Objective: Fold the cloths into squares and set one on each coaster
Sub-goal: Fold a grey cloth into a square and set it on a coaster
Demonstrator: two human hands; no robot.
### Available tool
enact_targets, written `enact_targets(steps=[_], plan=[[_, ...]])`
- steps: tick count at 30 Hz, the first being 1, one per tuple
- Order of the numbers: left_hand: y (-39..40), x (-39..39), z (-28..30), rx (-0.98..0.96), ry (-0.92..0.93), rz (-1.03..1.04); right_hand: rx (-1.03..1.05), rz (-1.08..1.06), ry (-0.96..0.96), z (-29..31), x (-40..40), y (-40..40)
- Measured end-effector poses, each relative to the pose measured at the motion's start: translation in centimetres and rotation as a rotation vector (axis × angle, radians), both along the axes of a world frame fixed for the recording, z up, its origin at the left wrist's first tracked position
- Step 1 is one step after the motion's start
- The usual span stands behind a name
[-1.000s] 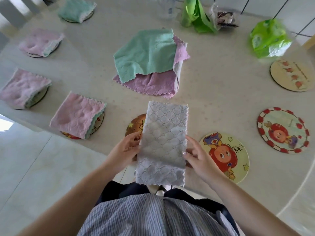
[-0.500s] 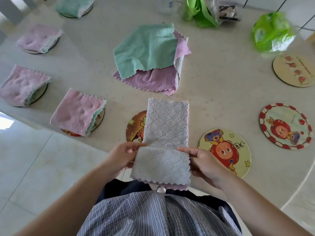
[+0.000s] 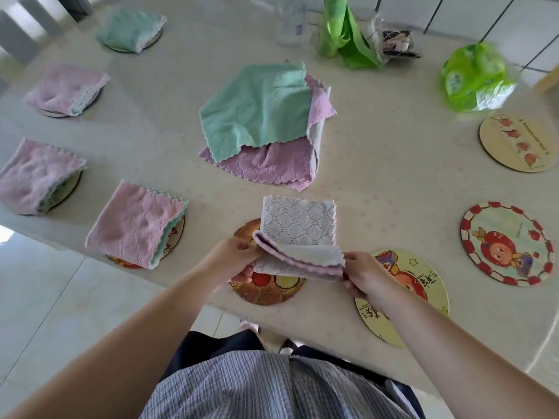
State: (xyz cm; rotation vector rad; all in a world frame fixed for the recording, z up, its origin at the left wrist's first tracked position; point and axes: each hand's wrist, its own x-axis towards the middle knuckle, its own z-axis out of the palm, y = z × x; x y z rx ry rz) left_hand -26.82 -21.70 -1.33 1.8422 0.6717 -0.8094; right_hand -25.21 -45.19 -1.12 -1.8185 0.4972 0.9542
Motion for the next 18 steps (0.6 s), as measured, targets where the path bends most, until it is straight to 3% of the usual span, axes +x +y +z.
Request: enact_targets(steps=[3,5,7,15,18], plan=[[0.2,-0.2,-0.1,0.232,-0.14,-0.268,-0.27,0.282,-0.281,-0.7,-0.1,-0.2],[0.2,-0.4,-0.5,0.335,-0.288,-0.276,-0.323,0.279,-0.477,-0.8,-0.4,-0.2],[0.2,-0.3,-0.8,0.32,-0.406,-0.234,-0.262,0.213,-0.563,-1.2,-0.5,-0.1],[-1.1,1.4,-1.1,0.048,-0.422,0.034,-0.148,-0.017,-0.436,-2.0,1.2,0.9],[-1.0,1.2,-1.5,-0.016,-0.481,-0.031,-0.112,-0.012,-0.424,-1.9,1.2,1.0]])
